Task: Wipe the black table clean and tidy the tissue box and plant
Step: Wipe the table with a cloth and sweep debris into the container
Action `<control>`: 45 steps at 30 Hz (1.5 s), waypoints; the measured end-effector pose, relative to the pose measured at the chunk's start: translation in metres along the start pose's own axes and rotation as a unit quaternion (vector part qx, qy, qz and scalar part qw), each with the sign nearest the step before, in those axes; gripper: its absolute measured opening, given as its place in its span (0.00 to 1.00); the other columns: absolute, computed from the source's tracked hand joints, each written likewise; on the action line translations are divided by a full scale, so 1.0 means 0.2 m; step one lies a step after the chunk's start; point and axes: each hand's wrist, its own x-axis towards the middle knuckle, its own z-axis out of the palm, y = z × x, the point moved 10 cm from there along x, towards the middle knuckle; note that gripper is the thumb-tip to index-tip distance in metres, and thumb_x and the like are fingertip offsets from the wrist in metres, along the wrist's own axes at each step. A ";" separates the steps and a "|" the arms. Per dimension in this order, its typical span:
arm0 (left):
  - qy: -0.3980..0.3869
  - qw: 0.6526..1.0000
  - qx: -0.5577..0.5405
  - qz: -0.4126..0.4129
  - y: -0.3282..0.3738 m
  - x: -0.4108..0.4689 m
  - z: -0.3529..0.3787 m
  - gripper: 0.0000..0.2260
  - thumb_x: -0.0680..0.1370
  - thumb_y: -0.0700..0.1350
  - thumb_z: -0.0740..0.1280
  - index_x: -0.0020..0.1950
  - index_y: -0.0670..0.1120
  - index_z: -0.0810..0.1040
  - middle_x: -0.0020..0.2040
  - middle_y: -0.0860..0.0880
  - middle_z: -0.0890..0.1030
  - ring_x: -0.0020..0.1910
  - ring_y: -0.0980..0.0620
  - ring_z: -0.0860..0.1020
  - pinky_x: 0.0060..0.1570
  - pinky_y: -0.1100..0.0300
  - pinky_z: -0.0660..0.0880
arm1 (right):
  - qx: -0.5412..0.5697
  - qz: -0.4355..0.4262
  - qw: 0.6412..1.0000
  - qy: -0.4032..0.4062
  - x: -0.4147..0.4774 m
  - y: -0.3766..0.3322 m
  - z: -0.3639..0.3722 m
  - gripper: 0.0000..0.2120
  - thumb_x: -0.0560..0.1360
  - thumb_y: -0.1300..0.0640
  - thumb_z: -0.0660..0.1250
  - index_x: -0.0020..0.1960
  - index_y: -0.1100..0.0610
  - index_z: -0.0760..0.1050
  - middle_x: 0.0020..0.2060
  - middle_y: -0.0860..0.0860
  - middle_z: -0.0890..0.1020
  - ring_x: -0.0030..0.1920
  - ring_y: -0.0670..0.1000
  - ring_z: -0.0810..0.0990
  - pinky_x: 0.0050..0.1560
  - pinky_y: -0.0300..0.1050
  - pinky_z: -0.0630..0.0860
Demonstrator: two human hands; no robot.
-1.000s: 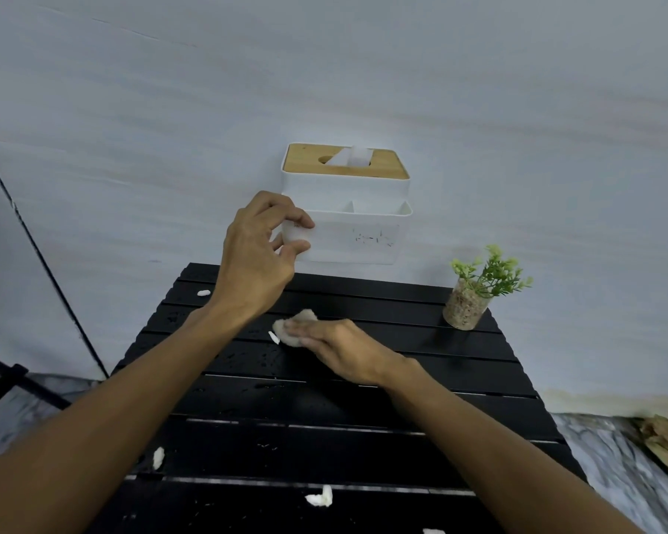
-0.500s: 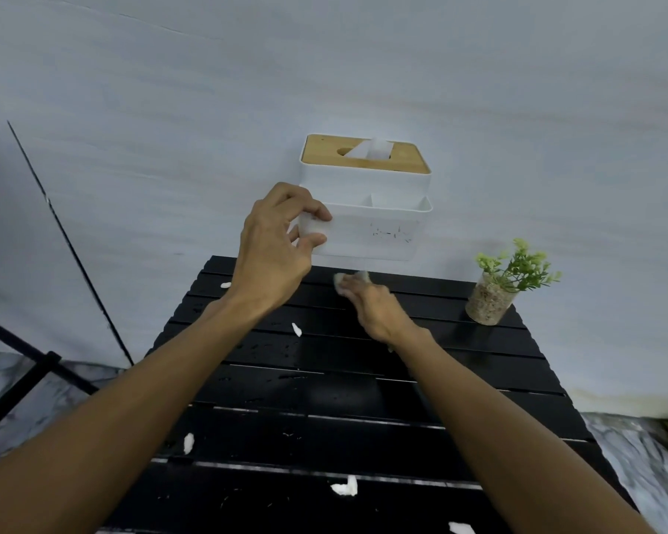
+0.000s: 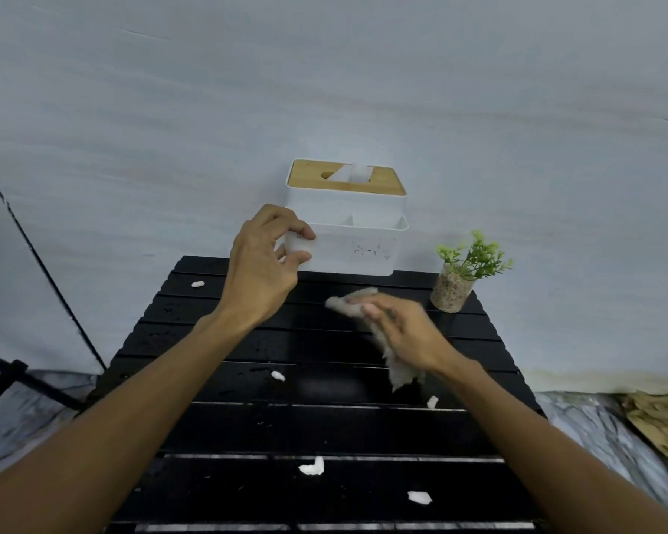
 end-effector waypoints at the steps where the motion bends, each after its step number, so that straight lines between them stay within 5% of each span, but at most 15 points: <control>1: -0.002 1.000 0.002 -0.001 -0.01 -0.01 0.02 0.11 0.72 0.34 0.73 0.49 0.48 0.81 0.52 0.55 0.74 0.56 0.49 0.76 0.51 0.57 0.80 | -0.025 0.019 0.999 0.026 0.00 0.08 -0.08 0.14 0.85 0.54 0.59 0.66 0.55 0.79 0.49 0.35 0.84 0.51 0.41 0.84 0.55 0.40 0.80; 5: -0.014 1.000 -0.006 -0.018 -0.06 -0.06 0.10 0.11 0.73 0.34 0.73 0.49 0.49 0.81 0.52 0.57 0.74 0.57 0.49 0.76 0.52 0.61 0.79 | -0.111 0.069 0.991 0.011 -0.04 0.36 -0.14 0.15 0.85 0.56 0.60 0.68 0.57 0.78 0.68 0.49 0.79 0.69 0.52 0.77 0.67 0.39 0.70; 14: -0.038 0.999 -0.007 -0.038 -0.23 -0.17 0.34 0.14 0.72 0.34 0.73 0.47 0.53 0.79 0.53 0.63 0.73 0.57 0.47 0.74 0.52 0.46 0.79 | -0.080 -0.044 0.990 -0.105 -0.35 0.10 0.05 0.16 0.85 0.55 0.60 0.69 0.59 0.77 0.71 0.48 0.77 0.73 0.41 0.72 0.73 0.41 0.69; 25: -0.037 0.998 0.023 -0.044 -0.31 -0.24 0.51 0.14 0.70 0.32 0.73 0.40 0.50 0.74 0.47 0.58 0.73 0.49 0.48 0.74 0.42 0.45 0.78 | -0.041 -0.045 0.994 -0.091 -0.46 0.07 0.04 0.15 0.85 0.56 0.60 0.69 0.59 0.77 0.71 0.46 0.77 0.73 0.41 0.71 0.73 0.45 0.71; 36: -0.042 0.996 0.056 -0.059 -0.36 -0.27 0.53 0.16 0.70 0.36 0.74 0.40 0.52 0.69 0.45 0.57 0.72 0.49 0.50 0.73 0.45 0.47 0.78 | -0.038 -0.036 0.995 -0.087 -0.46 0.09 0.04 0.15 0.85 0.56 0.60 0.70 0.58 0.77 0.71 0.45 0.76 0.73 0.41 0.71 0.72 0.43 0.70; 38: -0.049 0.995 0.068 -0.061 -0.35 -0.27 0.52 0.16 0.70 0.37 0.74 0.40 0.52 0.68 0.45 0.57 0.72 0.48 0.52 0.72 0.44 0.50 0.77 | -0.024 -0.022 0.996 -0.080 -0.47 0.10 0.03 0.16 0.86 0.54 0.59 0.70 0.55 0.77 0.69 0.45 0.78 0.71 0.46 0.75 0.70 0.47 0.74; 40: -0.064 0.993 0.089 -0.052 -0.31 -0.27 0.50 0.15 0.70 0.39 0.75 0.42 0.51 0.69 0.48 0.57 0.73 0.49 0.53 0.71 0.42 0.50 0.76 | 0.007 0.024 0.999 -0.044 -0.47 0.13 -0.01 0.16 0.85 0.50 0.59 0.70 0.49 0.77 0.62 0.47 0.84 0.59 0.58 0.84 0.58 0.55 0.82; 42: -0.082 0.991 0.103 -0.031 -0.25 -0.26 0.47 0.13 0.70 0.42 0.76 0.45 0.50 0.72 0.57 0.55 0.73 0.55 0.52 0.71 0.47 0.51 0.76 | 0.047 0.079 0.995 0.038 -0.48 0.18 -0.15 0.14 0.85 0.50 0.59 0.66 0.45 0.79 0.50 0.42 0.87 0.47 0.49 0.86 0.49 0.48 0.84; 44: -0.087 0.990 0.113 -0.016 -0.20 -0.25 0.38 0.11 0.72 0.45 0.74 0.48 0.50 0.74 0.66 0.55 0.70 0.62 0.52 0.70 0.52 0.53 0.73 | -0.011 0.104 0.987 0.119 -0.53 0.22 -0.32 0.13 0.85 0.53 0.59 0.63 0.44 0.80 0.53 0.36 0.84 0.51 0.37 0.83 0.52 0.30 0.78; 45: -0.086 0.989 0.117 -0.014 -0.17 -0.26 0.31 0.10 0.73 0.46 0.73 0.49 0.51 0.74 0.68 0.55 0.68 0.64 0.52 0.69 0.53 0.54 0.71 | -0.052 0.131 0.979 0.151 -0.57 0.27 -0.40 0.13 0.85 0.54 0.59 0.62 0.46 0.80 0.53 0.38 0.84 0.52 0.39 0.83 0.50 0.25 0.75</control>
